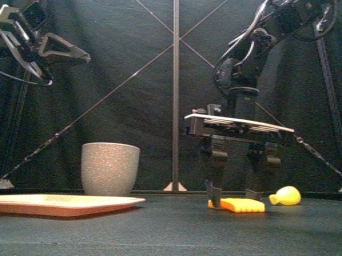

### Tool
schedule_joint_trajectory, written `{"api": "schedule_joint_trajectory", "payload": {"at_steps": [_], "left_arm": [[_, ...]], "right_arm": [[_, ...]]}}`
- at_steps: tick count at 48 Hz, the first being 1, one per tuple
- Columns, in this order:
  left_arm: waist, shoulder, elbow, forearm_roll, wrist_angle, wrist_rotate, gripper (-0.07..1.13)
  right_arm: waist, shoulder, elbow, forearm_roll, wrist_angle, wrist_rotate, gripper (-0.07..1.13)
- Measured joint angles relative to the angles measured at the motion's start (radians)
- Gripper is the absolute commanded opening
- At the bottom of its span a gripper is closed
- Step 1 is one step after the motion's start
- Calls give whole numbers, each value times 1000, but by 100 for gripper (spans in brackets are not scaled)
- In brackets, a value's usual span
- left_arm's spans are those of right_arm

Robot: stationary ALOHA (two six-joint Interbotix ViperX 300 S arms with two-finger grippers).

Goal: Pick the fries then place it on the pink plate
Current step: Place fries on the pink plate

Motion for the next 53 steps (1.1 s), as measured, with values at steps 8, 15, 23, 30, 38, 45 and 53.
{"api": "schedule_joint_trajectory", "payload": {"at_steps": [8, 15, 23, 30, 38, 45, 53], "left_arm": [[0, -25, 0, -6, 0, 0, 4], [0, -51, 0, -9, 0, -2, 4], [2, -55, 0, -11, 0, -2, 4], [5, -55, 0, -11, 0, -2, 4], [8, -55, 0, -11, 0, 0, 4], [9, -55, 0, -11, 0, 3, 4], [12, -55, 0, -11, -2, 5, 4]], "right_arm": [[0, 6, -5, 12, -5, -6, 56], [3, 11, -17, 2, 3, -8, 56], [14, 9, -83, -81, 3, -11, 56], [54, 11, -195, -275, 5, -11, 56], [87, 40, -314, -491, -14, -12, 56], [91, 104, -367, -520, -51, -14, 63], [92, 172, -399, -508, -147, -11, 77]]}}
